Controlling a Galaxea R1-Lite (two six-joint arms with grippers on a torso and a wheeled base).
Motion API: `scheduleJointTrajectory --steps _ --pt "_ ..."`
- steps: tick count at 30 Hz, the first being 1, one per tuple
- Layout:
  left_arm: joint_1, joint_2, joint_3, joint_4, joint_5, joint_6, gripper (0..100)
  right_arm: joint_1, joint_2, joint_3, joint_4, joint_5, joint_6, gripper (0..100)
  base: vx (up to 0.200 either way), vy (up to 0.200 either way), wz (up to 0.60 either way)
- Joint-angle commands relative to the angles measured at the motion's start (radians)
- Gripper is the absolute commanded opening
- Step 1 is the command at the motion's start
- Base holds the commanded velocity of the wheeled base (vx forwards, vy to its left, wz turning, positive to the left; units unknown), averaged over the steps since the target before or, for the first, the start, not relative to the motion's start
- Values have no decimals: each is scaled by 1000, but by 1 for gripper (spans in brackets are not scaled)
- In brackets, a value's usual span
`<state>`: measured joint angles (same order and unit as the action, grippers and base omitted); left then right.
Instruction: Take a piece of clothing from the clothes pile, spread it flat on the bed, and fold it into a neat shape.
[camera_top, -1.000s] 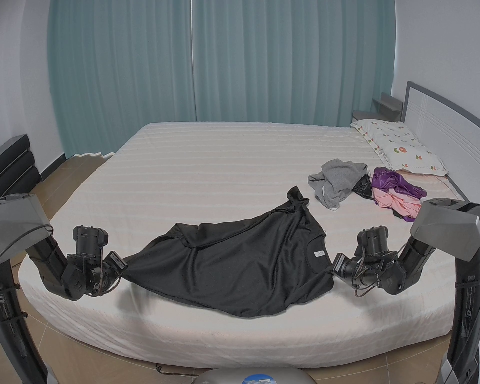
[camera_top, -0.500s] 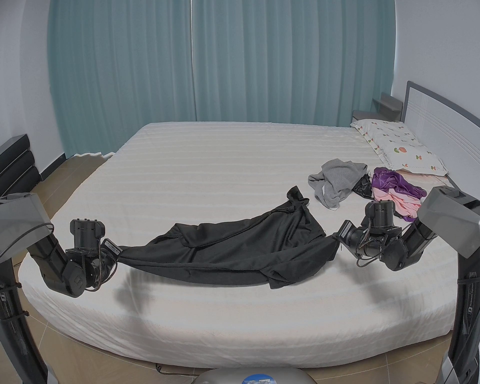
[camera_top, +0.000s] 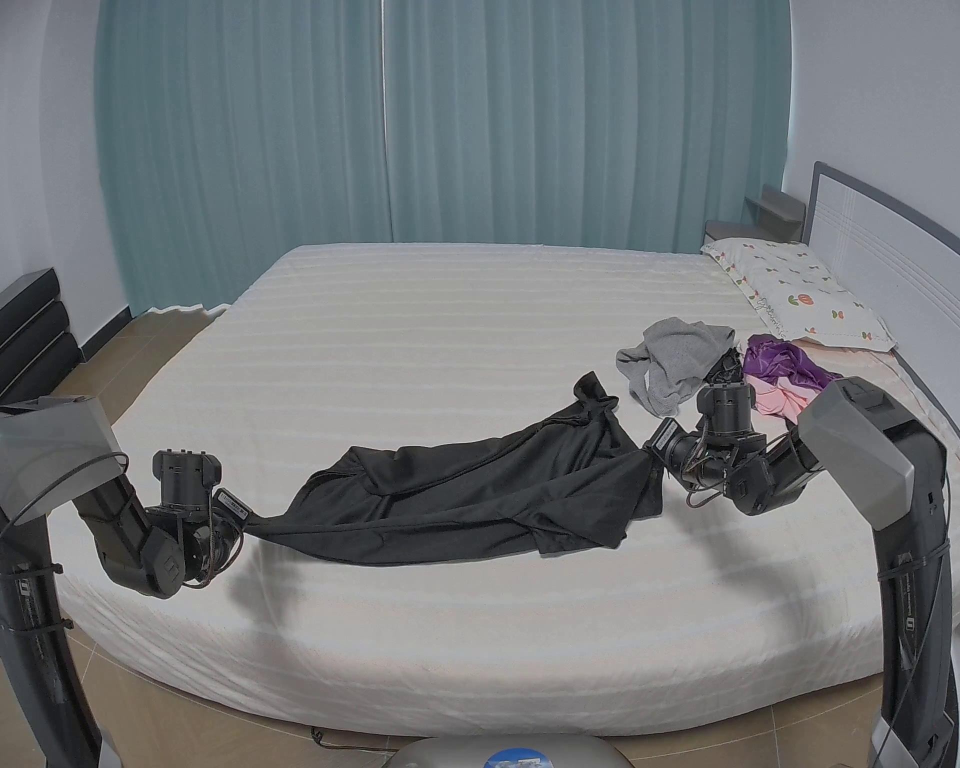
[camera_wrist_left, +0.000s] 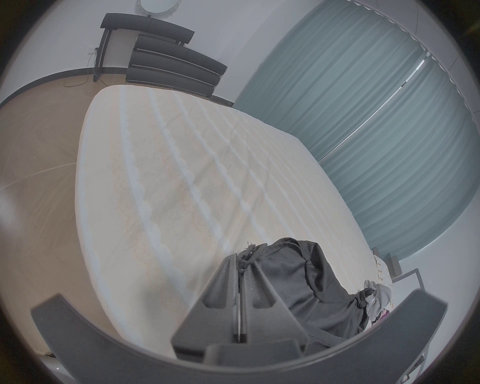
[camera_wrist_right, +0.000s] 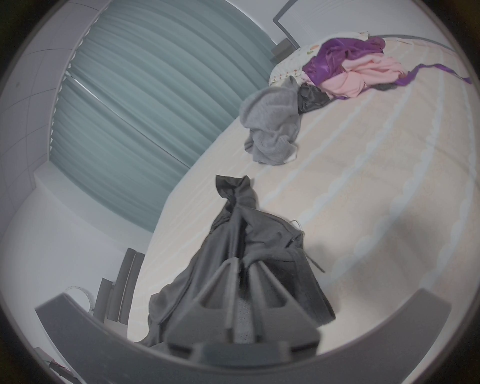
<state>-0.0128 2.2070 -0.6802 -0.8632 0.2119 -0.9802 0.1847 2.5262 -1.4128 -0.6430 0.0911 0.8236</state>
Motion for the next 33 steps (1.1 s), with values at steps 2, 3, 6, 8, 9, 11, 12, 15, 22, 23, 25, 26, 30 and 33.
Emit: scheduleJointTrajectory --steps 2,3,6,8,9,11,12,15,22,23,25,26,30,33 --pt "-3 25 -1 0 -12 -2 0 4 115 -77 8 -5 3 100 0 0 0" --pt "-3 25 1 0 -16 -2 0 1 111 -77 -1 -5 5 100 0 0 0" --pt "-3 25 1 0 -16 -2 0 -7 79 -61 -43 -7 8 100 0 0 0" --pt "-3 25 1 0 -22 -2 0 -17 -10 17 -99 7 6 100 0 0 0" --pt "-3 25 2 0 -22 -2 0 -19 -40 44 -104 18 5 100 0 0 0" --pt "-3 25 2 0 -22 -2 0 -16 -86 98 -103 65 2 100 0 0 0" --pt "-3 23 4 0 -22 -2 0 -14 -92 107 -103 73 0 100 0 0 0" --pt "-3 22 5 0 -22 -2 0 4 -115 206 -99 130 -20 100 0 0 0" --pt "-3 13 14 0 -23 -2 0 53 -93 284 -92 142 -55 100 0 0 0" --pt "-3 13 14 0 -25 -2 0 65 -92 294 -84 142 -69 100 0 0 0" --pt "-3 13 14 0 -28 -2 0 87 -84 310 -64 139 -107 100 0 0 0" --pt "-3 14 14 0 -28 -2 0 93 -78 316 -63 134 -127 100 0 0 0" --pt "-3 14 14 0 -28 -2 0 102 -61 304 -49 131 -155 100 0 0 0" --pt "-3 19 16 0 -28 -2 0 118 -50 294 -38 133 -156 100 0 0 0"
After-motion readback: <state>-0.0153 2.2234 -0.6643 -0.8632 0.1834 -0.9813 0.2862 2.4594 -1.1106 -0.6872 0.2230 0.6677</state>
